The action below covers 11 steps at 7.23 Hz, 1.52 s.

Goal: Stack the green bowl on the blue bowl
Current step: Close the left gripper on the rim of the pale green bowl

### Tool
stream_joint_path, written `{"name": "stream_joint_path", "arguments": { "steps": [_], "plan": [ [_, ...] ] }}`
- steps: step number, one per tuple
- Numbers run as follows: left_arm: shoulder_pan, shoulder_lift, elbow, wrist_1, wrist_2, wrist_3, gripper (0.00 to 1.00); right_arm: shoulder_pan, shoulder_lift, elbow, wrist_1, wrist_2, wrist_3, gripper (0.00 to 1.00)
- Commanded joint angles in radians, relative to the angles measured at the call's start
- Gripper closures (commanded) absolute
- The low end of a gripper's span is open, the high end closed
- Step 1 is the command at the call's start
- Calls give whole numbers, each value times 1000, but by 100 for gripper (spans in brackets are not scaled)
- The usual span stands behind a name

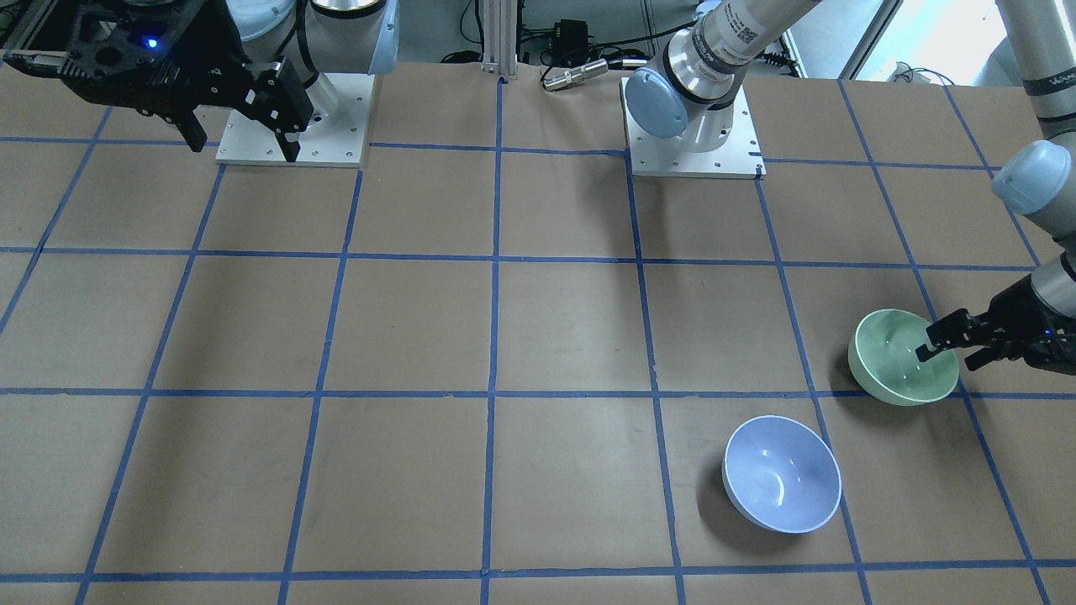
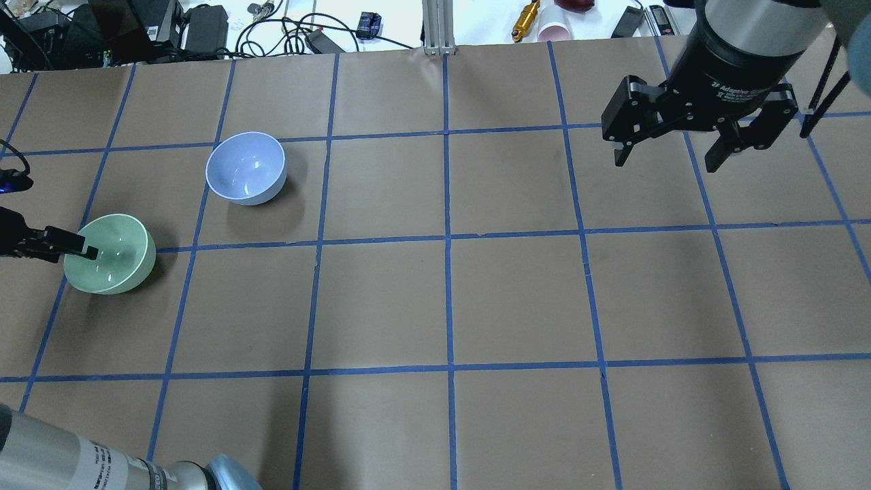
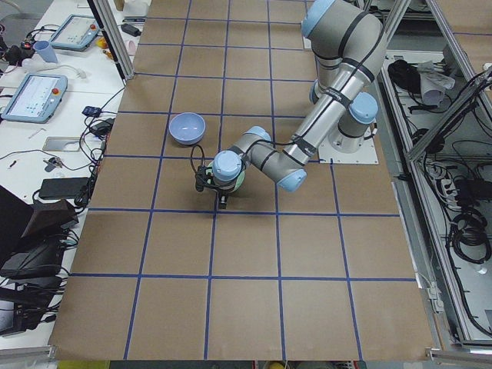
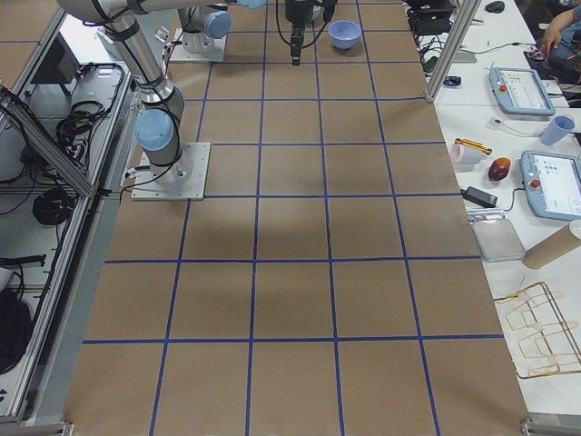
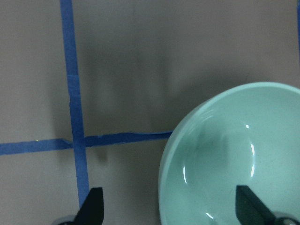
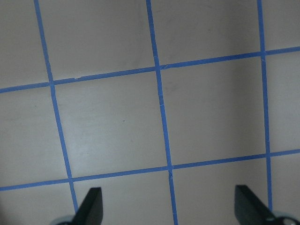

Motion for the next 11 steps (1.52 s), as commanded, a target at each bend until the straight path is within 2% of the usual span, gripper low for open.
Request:
{"name": "stream_joint_path", "arguments": {
  "steps": [1, 3, 5, 6, 7, 8, 11],
  "plan": [
    [1, -32, -3, 2, -4, 6, 0, 0, 0, 0, -1, 0, 0, 0],
    [-2, -31, -7, -12, 0, -19, 0, 0, 0, 0, 0, 0, 0, 0],
    [-7, -29, -24, -15, 3, -26, 6, 0, 0, 0, -1, 0, 0, 0],
    [-10, -26, -24, -13, 9, -31, 36, 0, 0, 0, -1, 0, 0, 0],
    [-13, -14, -26, -12, 12, -55, 81, 0, 0, 0, -1, 0, 0, 0],
    [-16, -13, -26, -12, 12, -56, 96, 0, 0, 0, -1, 0, 0, 0],
    [-15, -8, -26, -13, 10, -54, 100, 0, 0, 1, -1, 0, 0, 0]
  ]
}}
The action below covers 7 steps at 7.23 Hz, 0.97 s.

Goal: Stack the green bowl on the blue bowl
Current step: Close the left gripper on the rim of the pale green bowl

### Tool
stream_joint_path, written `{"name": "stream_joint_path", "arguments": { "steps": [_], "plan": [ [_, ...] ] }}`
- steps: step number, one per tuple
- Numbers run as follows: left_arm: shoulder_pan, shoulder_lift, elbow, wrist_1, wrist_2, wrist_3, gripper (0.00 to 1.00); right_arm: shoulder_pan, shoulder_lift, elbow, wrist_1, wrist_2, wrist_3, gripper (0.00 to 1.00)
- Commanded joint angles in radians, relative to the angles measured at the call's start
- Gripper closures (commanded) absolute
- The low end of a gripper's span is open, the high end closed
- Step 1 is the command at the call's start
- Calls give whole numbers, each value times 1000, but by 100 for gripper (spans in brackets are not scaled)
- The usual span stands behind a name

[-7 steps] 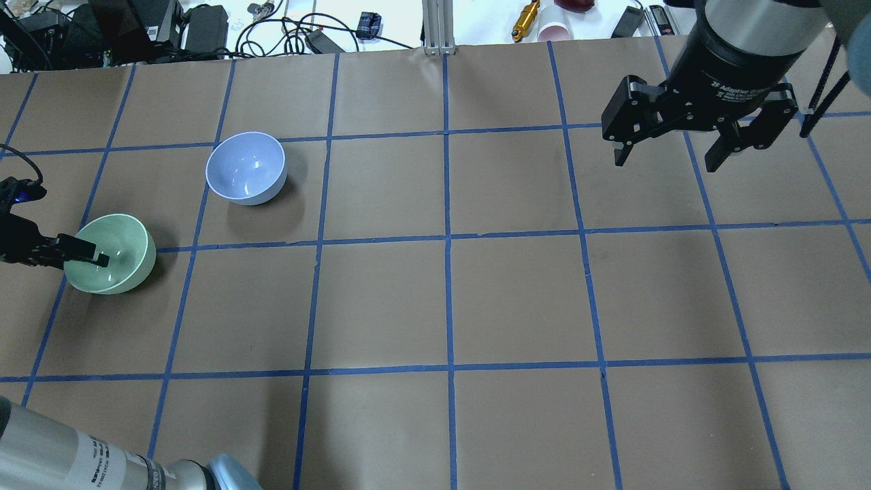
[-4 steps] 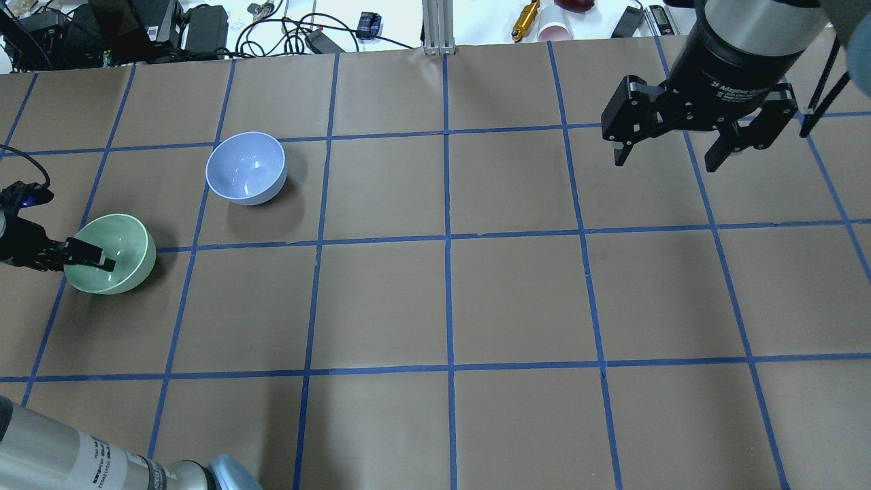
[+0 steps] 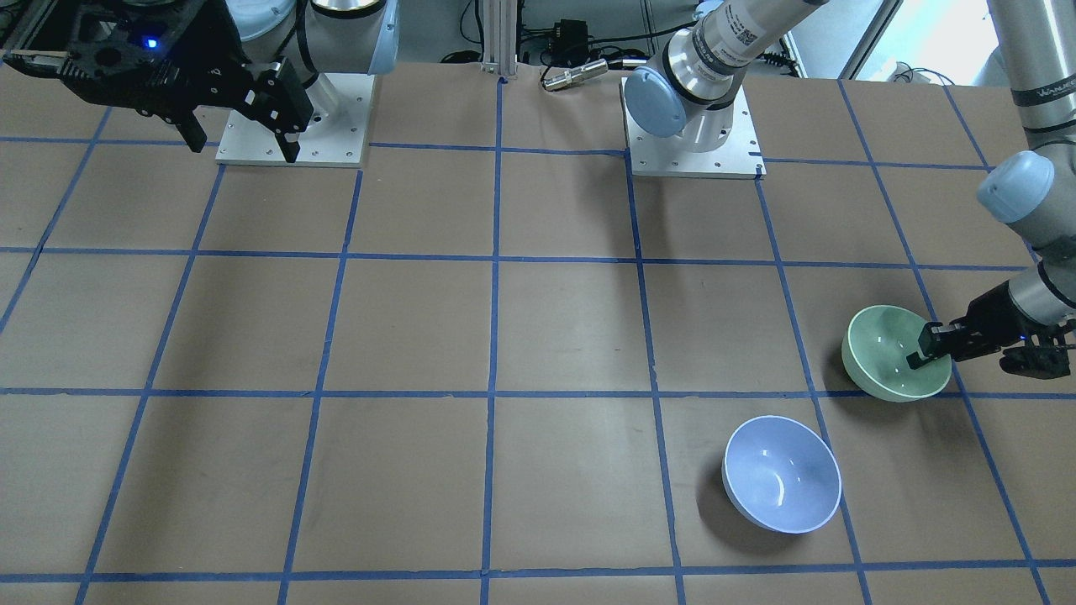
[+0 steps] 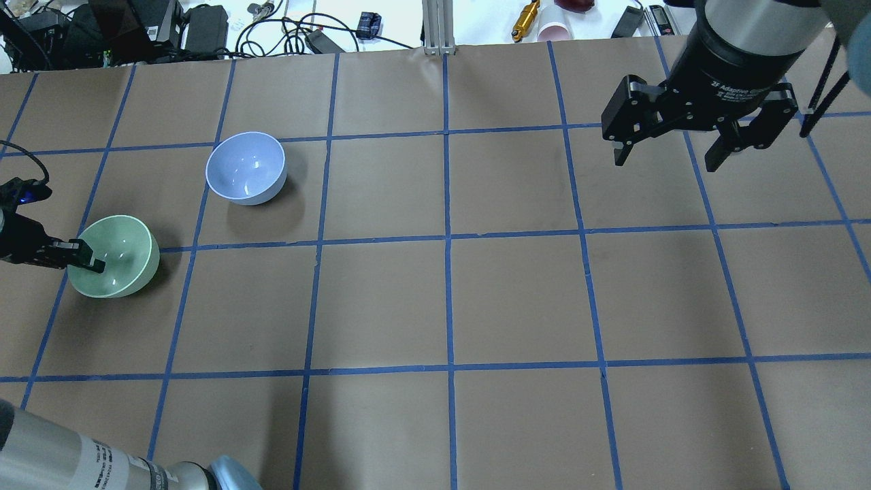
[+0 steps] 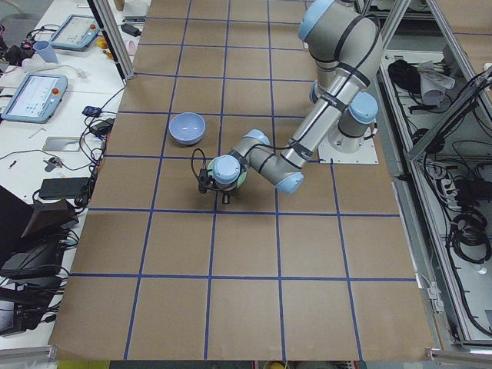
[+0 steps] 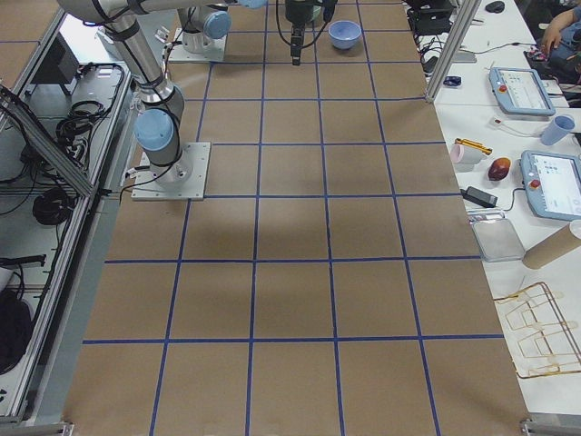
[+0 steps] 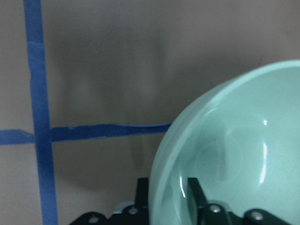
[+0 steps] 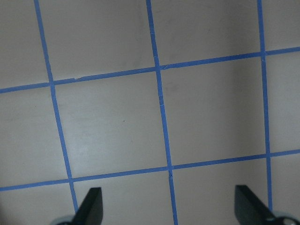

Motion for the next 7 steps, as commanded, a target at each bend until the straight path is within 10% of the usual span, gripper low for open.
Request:
{"name": "stream_joint_path", "arguments": {
  "steps": [1, 7],
  "plan": [
    [0, 1, 0, -1, 0, 2, 100, 0, 0, 0, -1, 0, 0, 0],
    [-1, 17, 15, -9, -3, 2, 100, 0, 0, 1, -1, 0, 0, 0]
  ]
}}
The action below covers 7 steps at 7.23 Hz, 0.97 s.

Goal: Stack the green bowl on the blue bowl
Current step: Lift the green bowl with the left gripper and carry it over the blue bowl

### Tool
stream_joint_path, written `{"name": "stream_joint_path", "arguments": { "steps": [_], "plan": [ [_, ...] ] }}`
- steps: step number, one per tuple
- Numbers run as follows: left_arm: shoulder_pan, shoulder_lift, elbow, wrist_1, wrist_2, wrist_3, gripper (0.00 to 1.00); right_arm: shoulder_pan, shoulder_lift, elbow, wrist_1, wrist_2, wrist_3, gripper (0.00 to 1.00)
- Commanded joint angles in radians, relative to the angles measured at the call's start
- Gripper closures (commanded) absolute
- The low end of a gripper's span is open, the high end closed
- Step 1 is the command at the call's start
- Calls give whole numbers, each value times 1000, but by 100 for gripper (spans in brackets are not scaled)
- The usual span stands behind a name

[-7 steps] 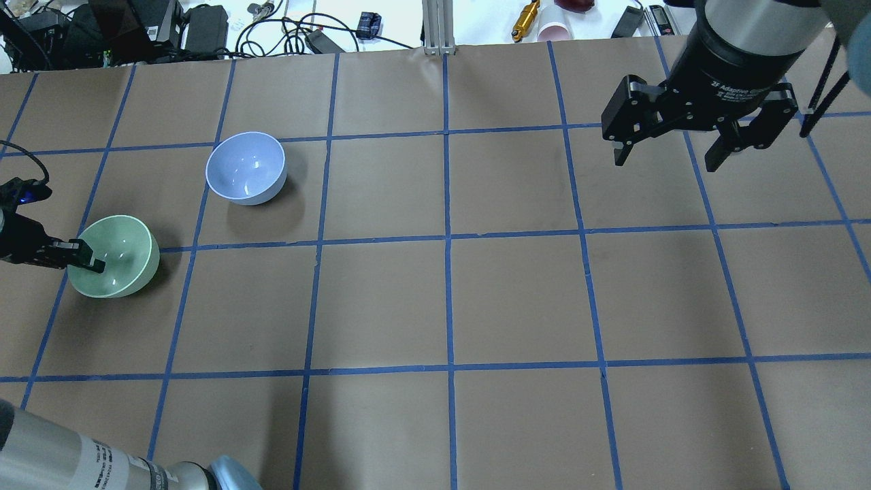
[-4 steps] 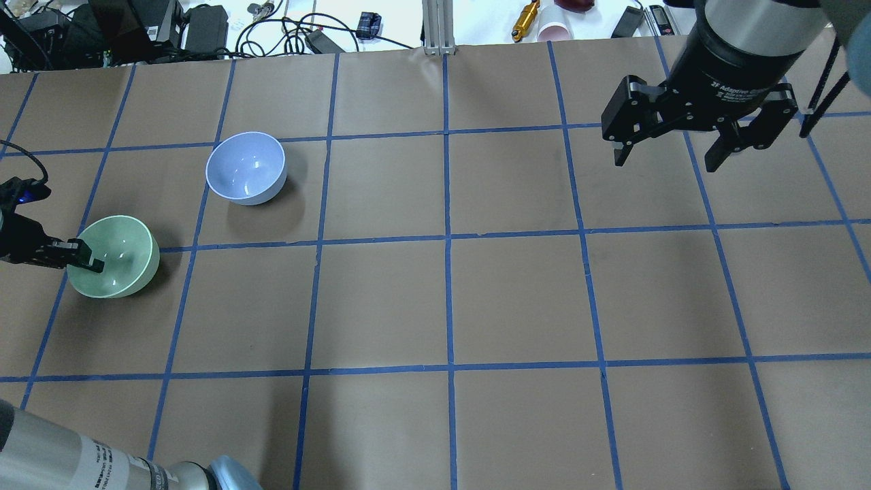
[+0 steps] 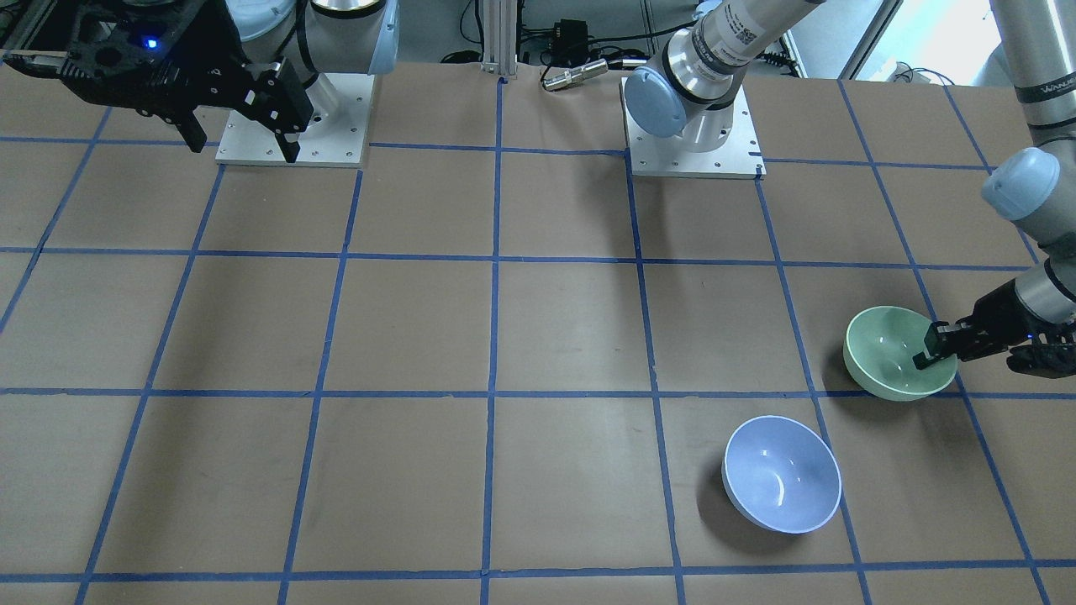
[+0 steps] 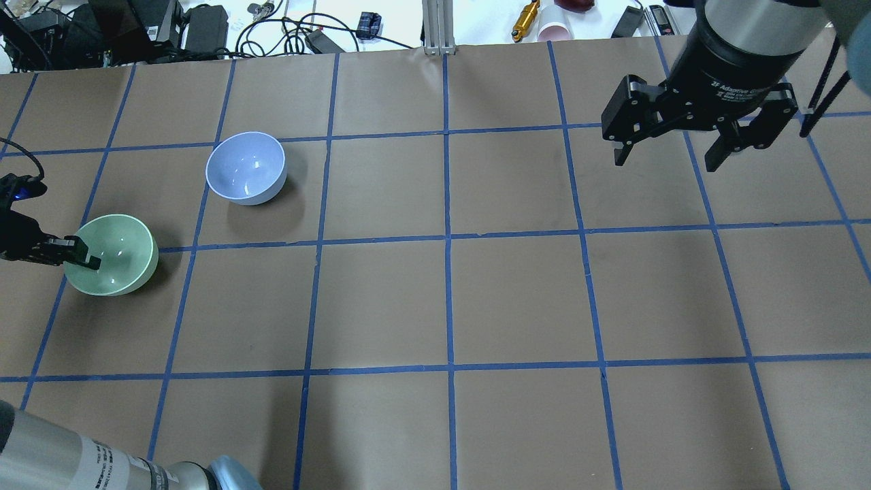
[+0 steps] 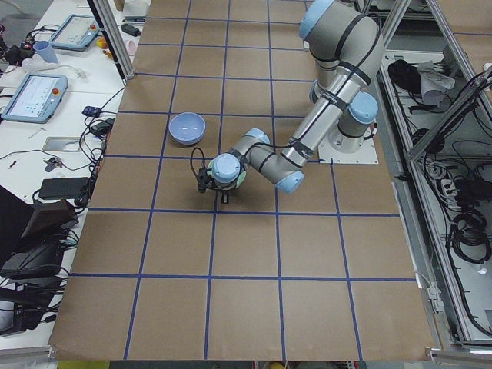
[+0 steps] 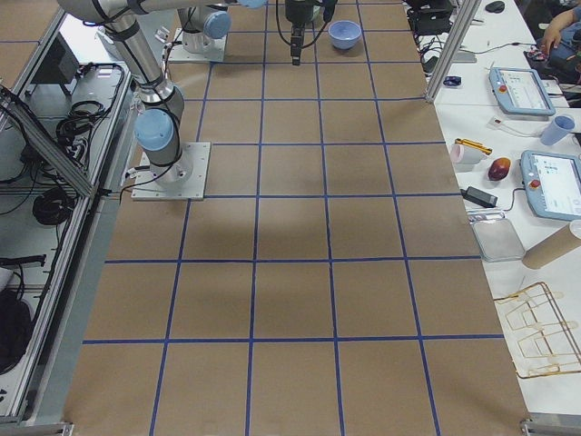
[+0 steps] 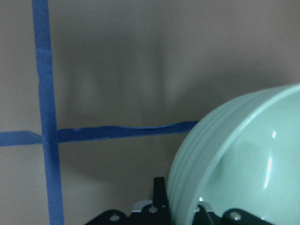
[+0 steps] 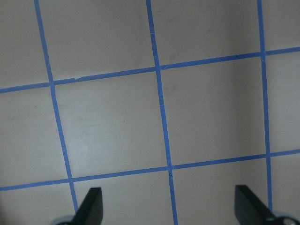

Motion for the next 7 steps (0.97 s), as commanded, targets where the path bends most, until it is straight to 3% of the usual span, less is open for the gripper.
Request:
{"name": "stream_joint_path", "arguments": {
  "steps": [1, 4, 7],
  "plan": [
    [-1, 17, 6, -15, -4, 2, 100, 0, 0, 1, 1, 0, 0, 0],
    [-41, 62, 93, -126, -31, -7, 100, 0, 0, 0, -1, 0, 0, 0],
    [-179, 109, 105, -148, -39, -107, 100, -1, 0, 0, -1, 0, 0, 0]
  ]
}}
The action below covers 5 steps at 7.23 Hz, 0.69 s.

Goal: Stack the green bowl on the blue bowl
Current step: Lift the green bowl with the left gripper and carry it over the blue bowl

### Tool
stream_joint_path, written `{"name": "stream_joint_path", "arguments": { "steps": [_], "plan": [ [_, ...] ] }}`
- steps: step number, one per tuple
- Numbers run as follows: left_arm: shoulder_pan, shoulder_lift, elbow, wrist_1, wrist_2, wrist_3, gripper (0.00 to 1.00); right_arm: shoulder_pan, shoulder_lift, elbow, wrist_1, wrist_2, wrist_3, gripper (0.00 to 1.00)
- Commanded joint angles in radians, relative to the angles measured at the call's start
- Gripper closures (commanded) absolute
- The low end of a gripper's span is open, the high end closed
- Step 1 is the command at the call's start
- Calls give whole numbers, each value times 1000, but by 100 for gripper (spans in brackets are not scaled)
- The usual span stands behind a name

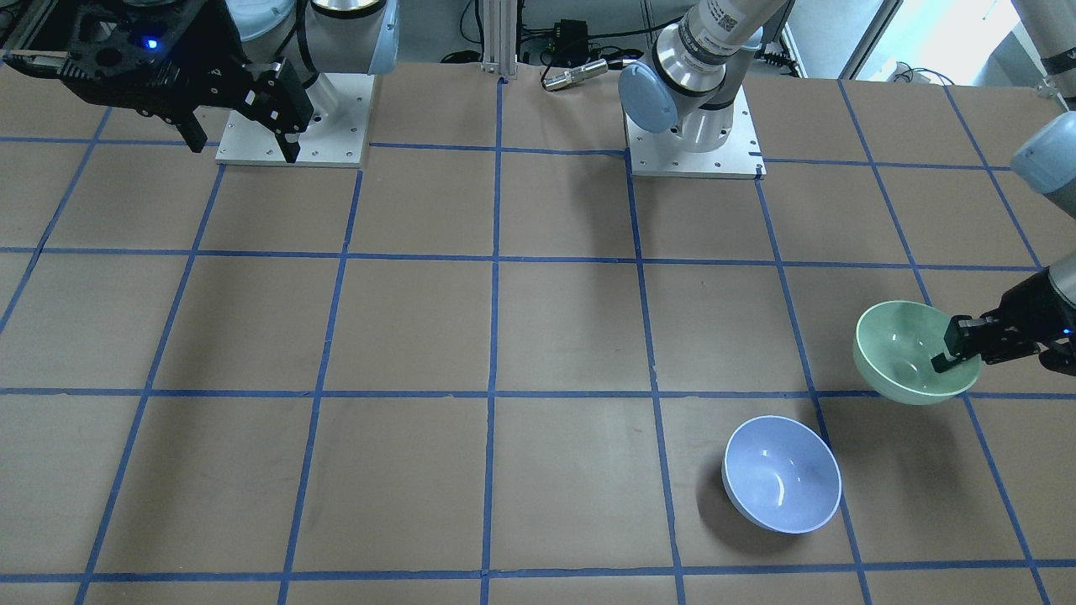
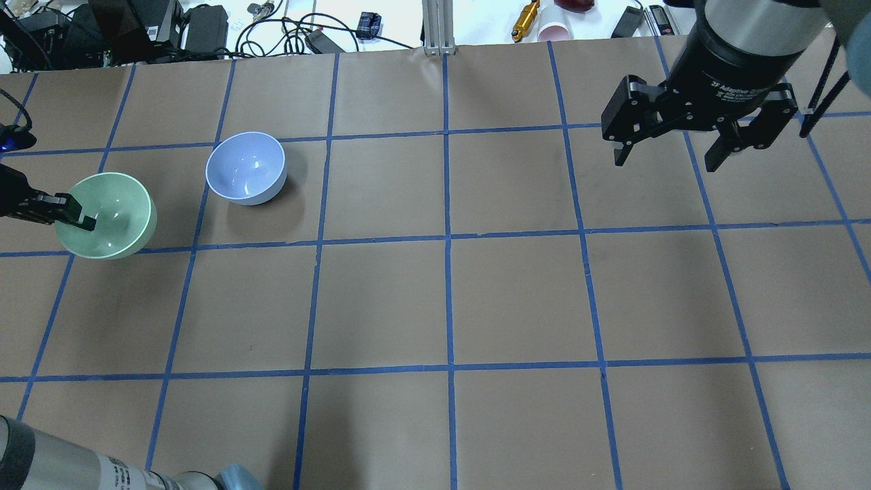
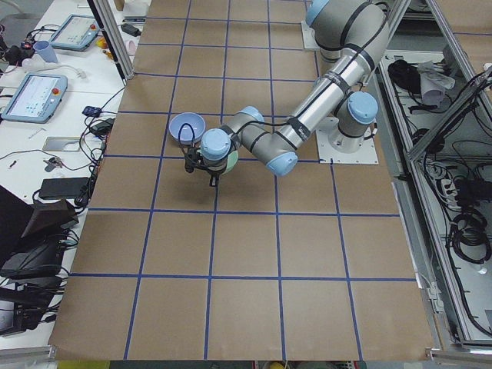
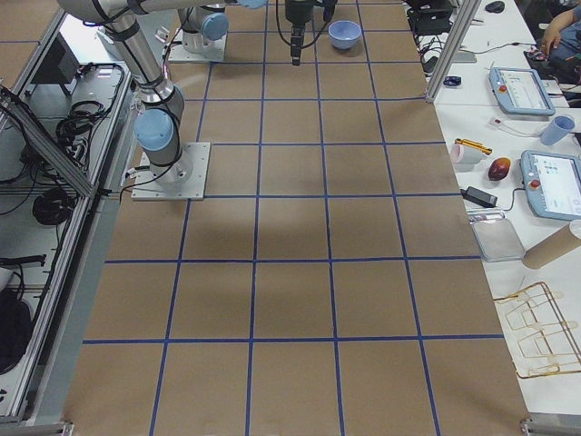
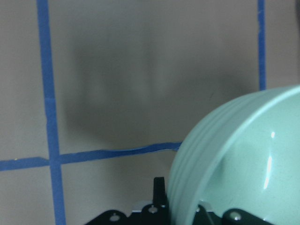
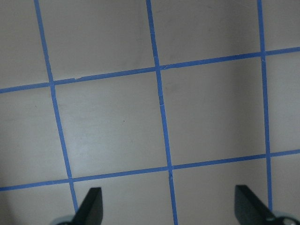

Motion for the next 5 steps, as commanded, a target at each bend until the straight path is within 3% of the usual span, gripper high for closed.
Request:
{"name": "stream_joint_path", "arguments": {
  "steps": [1, 3, 5],
  "plan": [
    [-129, 10, 47, 2, -19, -102, 100, 0, 0, -1, 0, 0, 0, 0],
    [-197, -32, 135, -90, -44, -239, 100, 0, 0, -1, 0, 0, 0, 0],
    [-247, -60, 158, -83, -49, -332, 100, 0, 0, -1, 0, 0, 0, 0]
  ]
}}
